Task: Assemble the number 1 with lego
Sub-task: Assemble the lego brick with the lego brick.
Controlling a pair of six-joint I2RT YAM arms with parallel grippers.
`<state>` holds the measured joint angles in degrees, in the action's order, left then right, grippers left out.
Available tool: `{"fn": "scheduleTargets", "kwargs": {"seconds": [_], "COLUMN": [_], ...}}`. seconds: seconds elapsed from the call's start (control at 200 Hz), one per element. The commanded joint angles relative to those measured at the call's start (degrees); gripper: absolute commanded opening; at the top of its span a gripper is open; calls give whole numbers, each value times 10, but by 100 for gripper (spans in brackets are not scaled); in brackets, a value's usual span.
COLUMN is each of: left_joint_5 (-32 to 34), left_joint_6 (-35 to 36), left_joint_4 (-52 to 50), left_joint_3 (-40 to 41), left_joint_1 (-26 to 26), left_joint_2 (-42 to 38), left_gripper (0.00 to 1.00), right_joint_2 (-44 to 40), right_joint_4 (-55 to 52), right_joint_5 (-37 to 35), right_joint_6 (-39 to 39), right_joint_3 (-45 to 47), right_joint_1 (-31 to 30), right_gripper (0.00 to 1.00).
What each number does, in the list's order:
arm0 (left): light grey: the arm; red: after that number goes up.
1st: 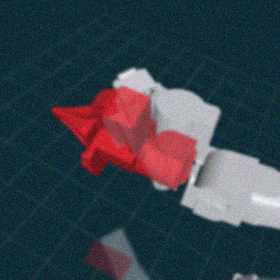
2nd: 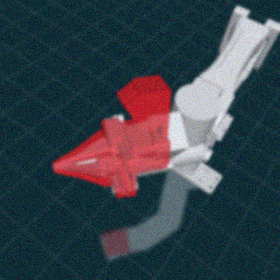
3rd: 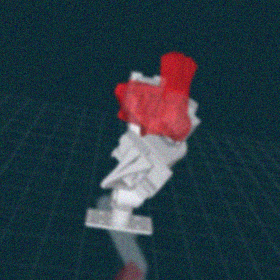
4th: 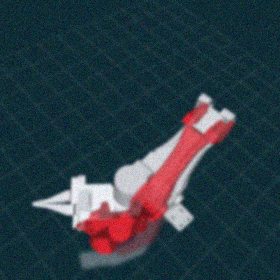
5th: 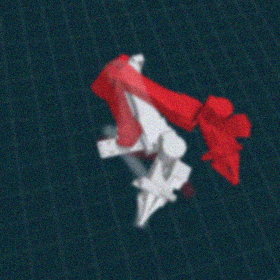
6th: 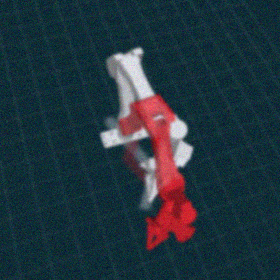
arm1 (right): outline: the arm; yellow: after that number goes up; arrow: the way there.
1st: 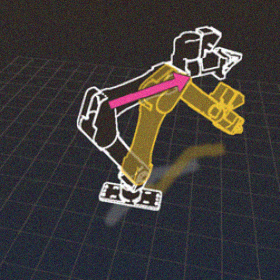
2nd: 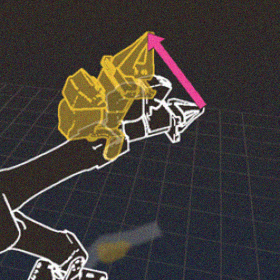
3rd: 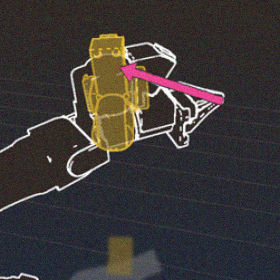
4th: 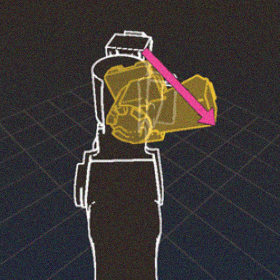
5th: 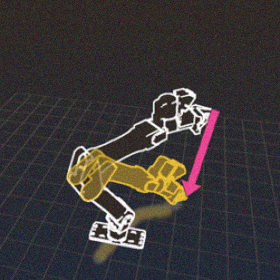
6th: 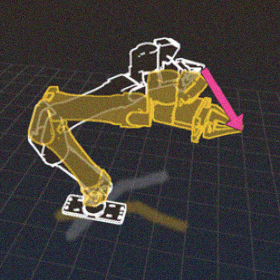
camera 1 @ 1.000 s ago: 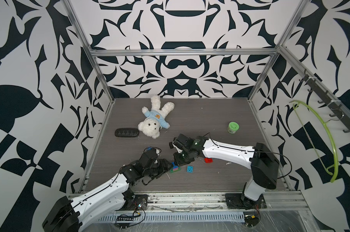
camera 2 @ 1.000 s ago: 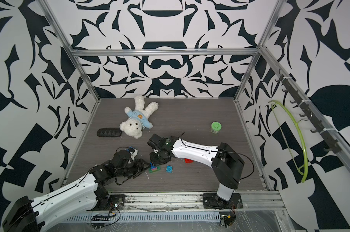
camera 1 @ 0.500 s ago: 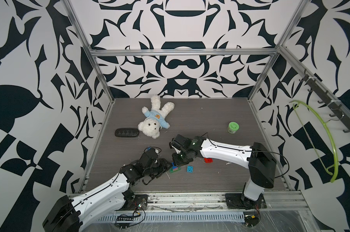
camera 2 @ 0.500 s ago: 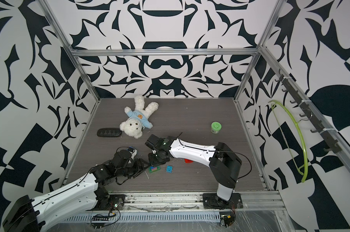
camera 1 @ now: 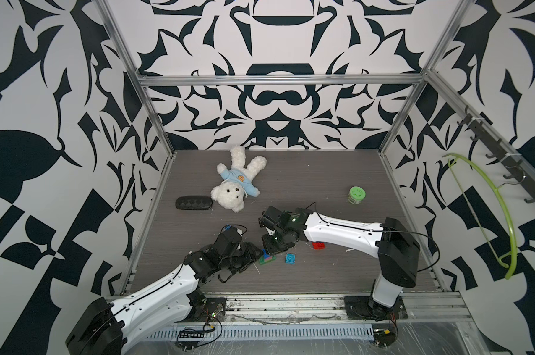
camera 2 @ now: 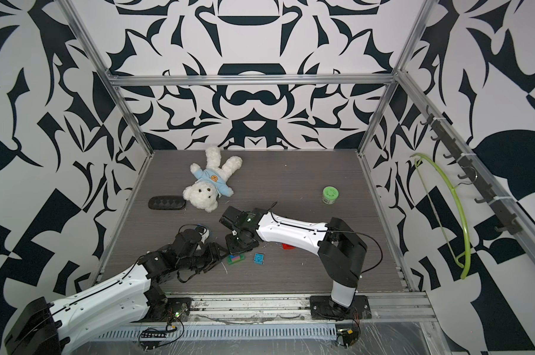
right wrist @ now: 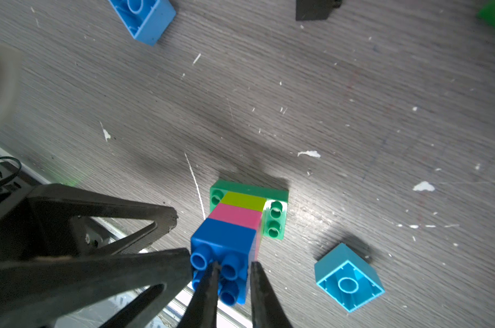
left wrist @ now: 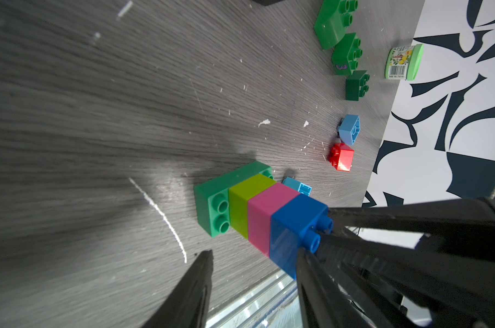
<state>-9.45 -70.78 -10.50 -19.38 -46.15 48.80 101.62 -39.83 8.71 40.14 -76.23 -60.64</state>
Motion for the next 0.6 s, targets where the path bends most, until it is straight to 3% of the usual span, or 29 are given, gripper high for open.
{"fn": "scheduleTargets", "kwargs": {"seconds": [0.0, 0.27, 0.505, 0.595], "left_joint_5": [13, 47, 62, 65], "left_joint_6": [6, 35, 43, 57], "left_joint_4": [-23, -81, -99, -101], "left_joint_3": [-6, -37, -44, -57], "left_joint_1": [-2, -2, -2, -2], "left_joint_2": [-8, -85, -99, -82], "left_gripper": [53, 63, 69, 72], "right_joint_2": [7, -69, -158, -187], "right_joint_4": [-28, -1, -26, -45], "right_joint_5": [-15, -26, -117, -160], "right_joint_6": [-19, -55, -30, 9], "right_joint_3": [-19, -38, 59, 109], "right_joint_1": [-9, 11, 35, 39], "right_gripper": [30, 43, 45, 52]}}
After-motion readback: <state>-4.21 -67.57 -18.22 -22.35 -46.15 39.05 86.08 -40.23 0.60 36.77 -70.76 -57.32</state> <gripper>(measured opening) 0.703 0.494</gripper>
